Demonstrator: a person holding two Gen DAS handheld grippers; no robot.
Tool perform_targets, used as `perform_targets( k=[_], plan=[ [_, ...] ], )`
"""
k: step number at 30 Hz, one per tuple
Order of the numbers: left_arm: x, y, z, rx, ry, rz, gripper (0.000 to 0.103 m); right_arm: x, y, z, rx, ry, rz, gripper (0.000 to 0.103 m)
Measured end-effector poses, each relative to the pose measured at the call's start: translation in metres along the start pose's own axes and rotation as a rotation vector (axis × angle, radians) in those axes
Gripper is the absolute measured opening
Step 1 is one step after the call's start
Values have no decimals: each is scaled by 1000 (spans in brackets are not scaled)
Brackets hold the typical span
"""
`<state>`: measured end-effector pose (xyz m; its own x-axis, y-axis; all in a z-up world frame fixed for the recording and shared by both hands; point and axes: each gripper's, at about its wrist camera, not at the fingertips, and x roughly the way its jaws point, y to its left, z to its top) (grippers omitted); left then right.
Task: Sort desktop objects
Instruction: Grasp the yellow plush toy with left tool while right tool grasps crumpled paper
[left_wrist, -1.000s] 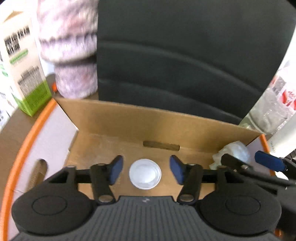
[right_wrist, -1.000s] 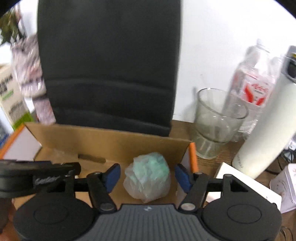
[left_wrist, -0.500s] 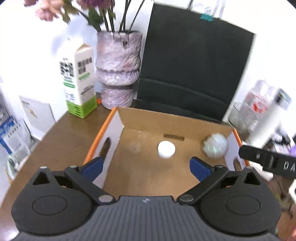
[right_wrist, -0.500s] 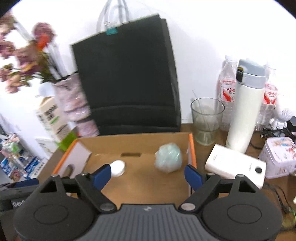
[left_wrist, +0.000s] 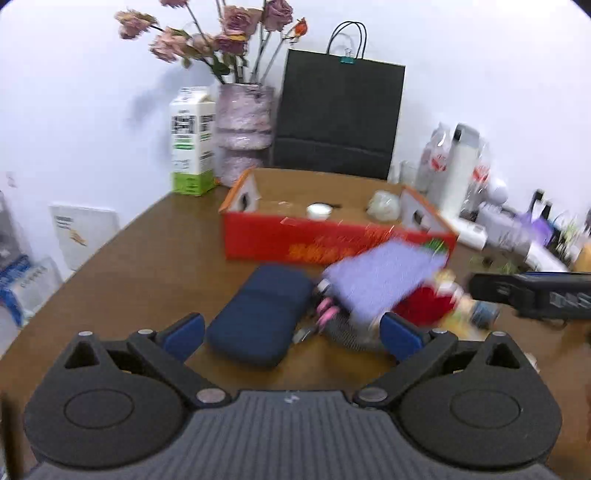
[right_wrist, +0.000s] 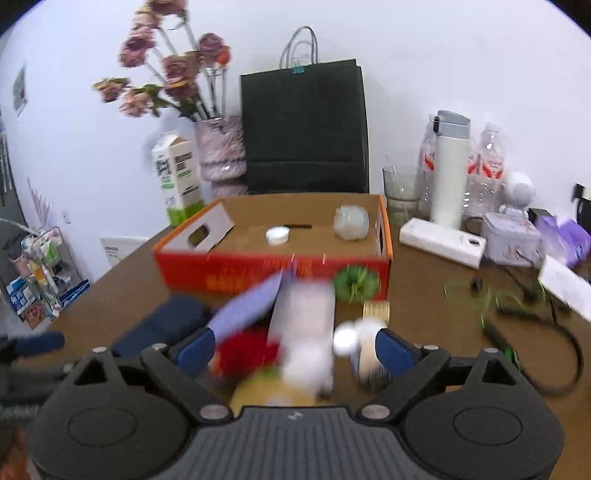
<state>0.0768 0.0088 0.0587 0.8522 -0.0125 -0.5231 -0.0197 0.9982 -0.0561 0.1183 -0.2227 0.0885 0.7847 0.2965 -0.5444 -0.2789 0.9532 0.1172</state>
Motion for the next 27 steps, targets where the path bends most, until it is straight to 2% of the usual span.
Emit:
perform_targets(
  k=[3, 6, 9, 12, 16, 23, 27],
  plan=[
    [-21, 0, -33, 32, -45, 55, 103, -34, 11, -44, -34, -65, -19, 94],
    [-36, -1, -59, 55, -61, 24, 103, -60, 13, -77, -9, -76, -18, 94],
    [-47, 8, -77, -22, -66, -26, 103, -77, 14, -100, -18, -102, -49, 100],
    [-48, 7, -85, -41, -65, -21, 103, -82, 13, -119, -33, -103, -71, 101],
    [-42, 3, -89, -7, -31, -24, 103, -83, 11, -128, -27, -81, -77, 101],
    [-38, 11, -98, -50, 14, -34, 103, -82, 15, -123, -24, -72, -50, 101],
    [-37, 6, -99, -29, 16, -53, 103, -76, 19, -121, -35, -52, -31, 101]
  ],
)
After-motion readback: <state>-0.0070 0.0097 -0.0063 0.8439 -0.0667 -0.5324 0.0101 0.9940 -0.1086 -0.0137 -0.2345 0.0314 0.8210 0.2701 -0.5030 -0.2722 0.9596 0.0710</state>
